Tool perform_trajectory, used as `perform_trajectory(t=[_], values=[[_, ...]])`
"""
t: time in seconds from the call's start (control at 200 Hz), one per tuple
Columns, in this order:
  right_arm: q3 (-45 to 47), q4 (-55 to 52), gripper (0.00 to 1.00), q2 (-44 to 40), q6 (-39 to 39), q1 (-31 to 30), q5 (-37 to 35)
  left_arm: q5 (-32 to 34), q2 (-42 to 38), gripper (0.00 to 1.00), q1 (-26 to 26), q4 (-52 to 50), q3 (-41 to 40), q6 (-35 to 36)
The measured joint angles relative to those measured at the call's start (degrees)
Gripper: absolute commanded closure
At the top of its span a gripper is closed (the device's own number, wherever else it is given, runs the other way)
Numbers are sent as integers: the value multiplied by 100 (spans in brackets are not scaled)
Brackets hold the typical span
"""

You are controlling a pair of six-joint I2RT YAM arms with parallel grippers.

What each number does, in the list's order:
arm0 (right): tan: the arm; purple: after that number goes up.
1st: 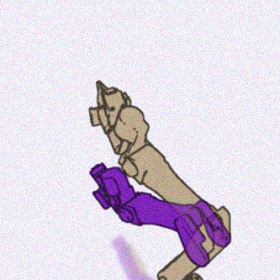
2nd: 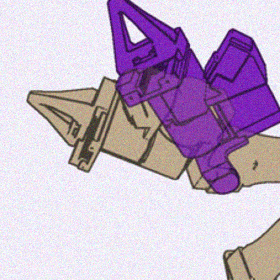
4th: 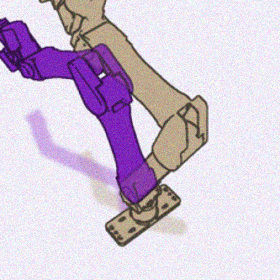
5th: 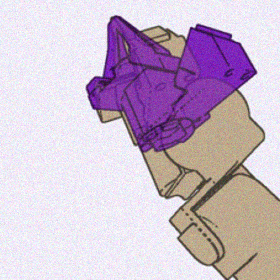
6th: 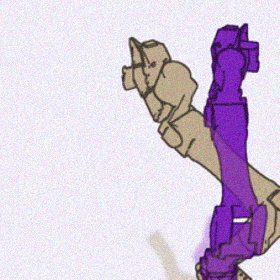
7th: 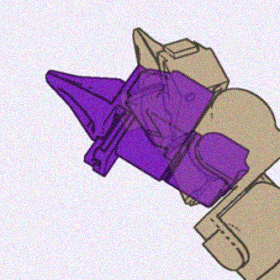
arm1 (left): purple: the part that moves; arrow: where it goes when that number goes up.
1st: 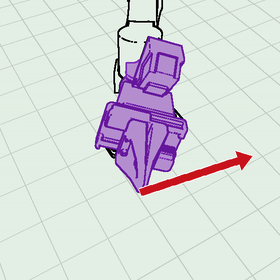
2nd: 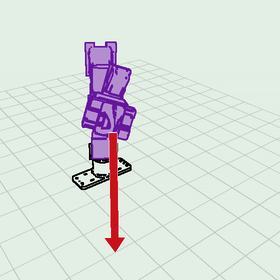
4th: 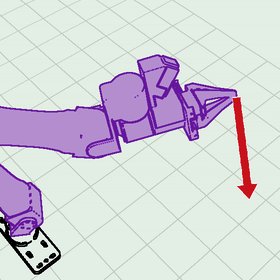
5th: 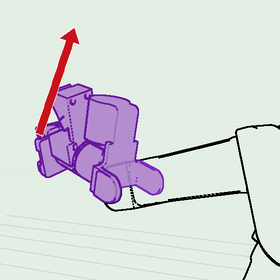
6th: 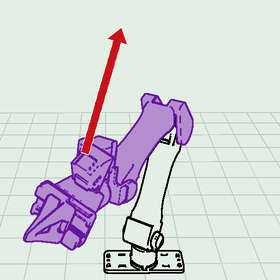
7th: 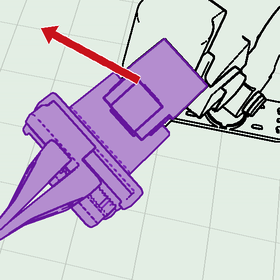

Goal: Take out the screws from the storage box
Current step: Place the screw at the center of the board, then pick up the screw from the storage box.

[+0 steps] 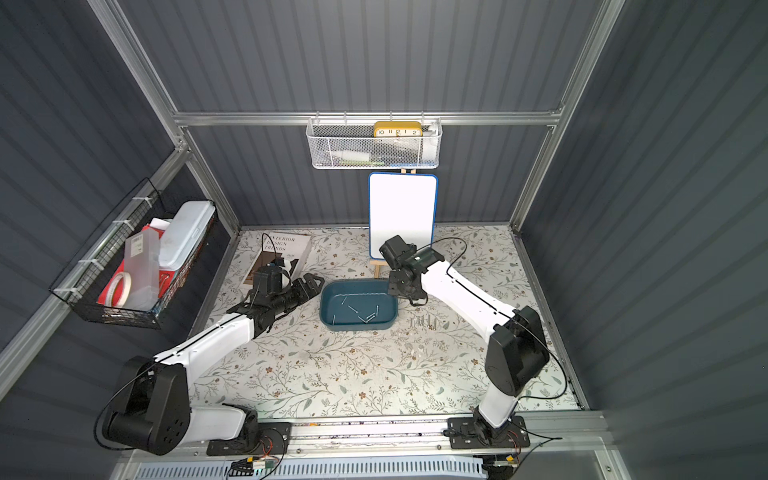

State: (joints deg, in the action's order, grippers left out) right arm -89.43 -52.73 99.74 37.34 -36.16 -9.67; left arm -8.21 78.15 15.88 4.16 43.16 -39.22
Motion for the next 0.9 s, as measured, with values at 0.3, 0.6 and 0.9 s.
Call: perform_trajectory(t=[0.3, 0.6, 0.9], values=[[-2310, -251, 71, 2323, 531, -756, 70, 177, -234, 9, 0, 0, -118, -302], [-4072, -603, 71, 3939, 1102, -981, 15, 306, -538, 9, 0, 2, -258, -494], [-4435, -575, 70, 4430, 1478, -997, -50, 369, -861, 9, 0, -17, -590, -688]])
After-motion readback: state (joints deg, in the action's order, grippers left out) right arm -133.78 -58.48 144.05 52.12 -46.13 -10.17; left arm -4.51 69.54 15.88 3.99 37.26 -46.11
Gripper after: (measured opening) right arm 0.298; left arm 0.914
